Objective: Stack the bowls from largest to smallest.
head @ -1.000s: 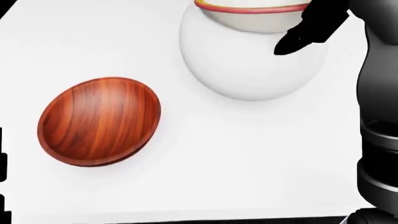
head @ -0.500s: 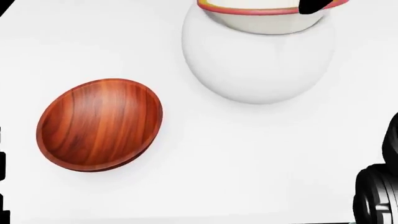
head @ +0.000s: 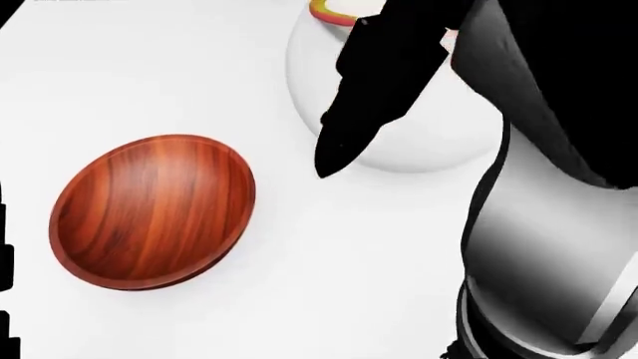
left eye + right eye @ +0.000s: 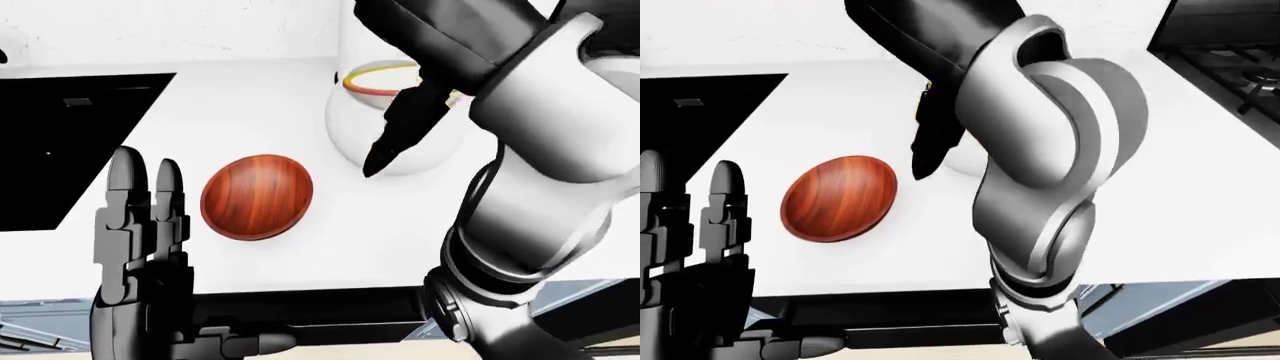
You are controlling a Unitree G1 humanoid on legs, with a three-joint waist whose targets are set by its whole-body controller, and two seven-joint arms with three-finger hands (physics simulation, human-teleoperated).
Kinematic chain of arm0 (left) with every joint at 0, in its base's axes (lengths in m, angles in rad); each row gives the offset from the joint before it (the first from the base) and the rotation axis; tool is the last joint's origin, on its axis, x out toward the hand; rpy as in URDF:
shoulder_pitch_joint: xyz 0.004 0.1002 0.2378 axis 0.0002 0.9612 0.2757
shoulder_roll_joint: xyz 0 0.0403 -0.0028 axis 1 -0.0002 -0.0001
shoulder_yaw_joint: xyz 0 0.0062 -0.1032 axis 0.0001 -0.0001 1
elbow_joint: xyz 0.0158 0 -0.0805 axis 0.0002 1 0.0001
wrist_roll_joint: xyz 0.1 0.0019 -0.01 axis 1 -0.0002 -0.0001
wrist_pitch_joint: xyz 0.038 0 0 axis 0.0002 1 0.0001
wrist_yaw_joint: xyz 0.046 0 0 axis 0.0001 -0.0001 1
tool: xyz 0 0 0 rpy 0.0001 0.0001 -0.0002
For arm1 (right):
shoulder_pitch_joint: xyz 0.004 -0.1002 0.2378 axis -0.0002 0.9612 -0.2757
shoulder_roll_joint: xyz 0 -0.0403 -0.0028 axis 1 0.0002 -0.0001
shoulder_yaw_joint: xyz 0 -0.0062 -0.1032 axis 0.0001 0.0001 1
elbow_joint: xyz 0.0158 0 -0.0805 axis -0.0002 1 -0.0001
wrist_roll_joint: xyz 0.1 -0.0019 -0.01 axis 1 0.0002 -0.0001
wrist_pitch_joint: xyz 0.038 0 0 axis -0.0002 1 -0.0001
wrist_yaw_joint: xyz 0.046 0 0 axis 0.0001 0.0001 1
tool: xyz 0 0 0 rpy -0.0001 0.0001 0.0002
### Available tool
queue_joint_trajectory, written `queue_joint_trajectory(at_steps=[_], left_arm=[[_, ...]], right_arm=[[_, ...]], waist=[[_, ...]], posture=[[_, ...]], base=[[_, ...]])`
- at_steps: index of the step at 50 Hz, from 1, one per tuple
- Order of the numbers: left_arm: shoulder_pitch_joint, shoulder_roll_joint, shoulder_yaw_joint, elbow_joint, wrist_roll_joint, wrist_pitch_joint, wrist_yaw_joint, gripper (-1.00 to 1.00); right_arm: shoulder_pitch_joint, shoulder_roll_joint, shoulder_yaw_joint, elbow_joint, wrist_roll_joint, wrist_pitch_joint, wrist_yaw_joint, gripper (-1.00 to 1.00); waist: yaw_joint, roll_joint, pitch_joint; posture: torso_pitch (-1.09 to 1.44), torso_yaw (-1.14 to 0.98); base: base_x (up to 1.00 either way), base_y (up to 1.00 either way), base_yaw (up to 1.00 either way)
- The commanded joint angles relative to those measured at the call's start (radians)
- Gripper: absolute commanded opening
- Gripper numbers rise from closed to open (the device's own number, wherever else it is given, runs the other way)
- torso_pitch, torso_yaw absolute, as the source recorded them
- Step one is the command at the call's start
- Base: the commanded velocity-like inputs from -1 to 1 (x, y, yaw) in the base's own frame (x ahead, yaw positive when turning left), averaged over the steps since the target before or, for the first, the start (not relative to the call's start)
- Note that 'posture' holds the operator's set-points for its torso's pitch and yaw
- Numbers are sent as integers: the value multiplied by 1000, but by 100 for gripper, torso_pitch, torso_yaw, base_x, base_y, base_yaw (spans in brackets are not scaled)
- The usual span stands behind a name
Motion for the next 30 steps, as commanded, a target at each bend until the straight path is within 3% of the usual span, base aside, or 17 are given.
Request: queue_joint_trajectory(at_steps=[1, 6, 15, 20, 30], left_arm=[[-3, 1, 0, -37, -3, -24, 1, 100], [-4, 0, 3, -36, -6, -25, -1, 100], [-5, -1, 3, -41, -7, -19, -2, 100], [-7, 0, 4, -41, -8, -17, -2, 100], [-7, -1, 2, -35, -3, -22, -2, 100]], right_arm=[[3, 31, 18, -28, -28, -32, -5, 100], [58, 109, 44, -52, -73, -95, 21, 100], [182, 175, 79, -48, -86, -193, 20, 100], [291, 212, 111, 4, -93, -278, -37, 100], [369, 238, 125, 95, -102, -360, -102, 100]], waist=[[1, 3, -19], [-1, 8, -19], [-2, 9, -24], [-3, 11, -28], [-4, 11, -34]], posture=[[0, 0], [0, 0], [0, 0], [0, 0], [0, 0]], base=[[0, 0, 0], [0, 0, 0], [0, 0, 0], [0, 0, 0], [0, 0, 0]])
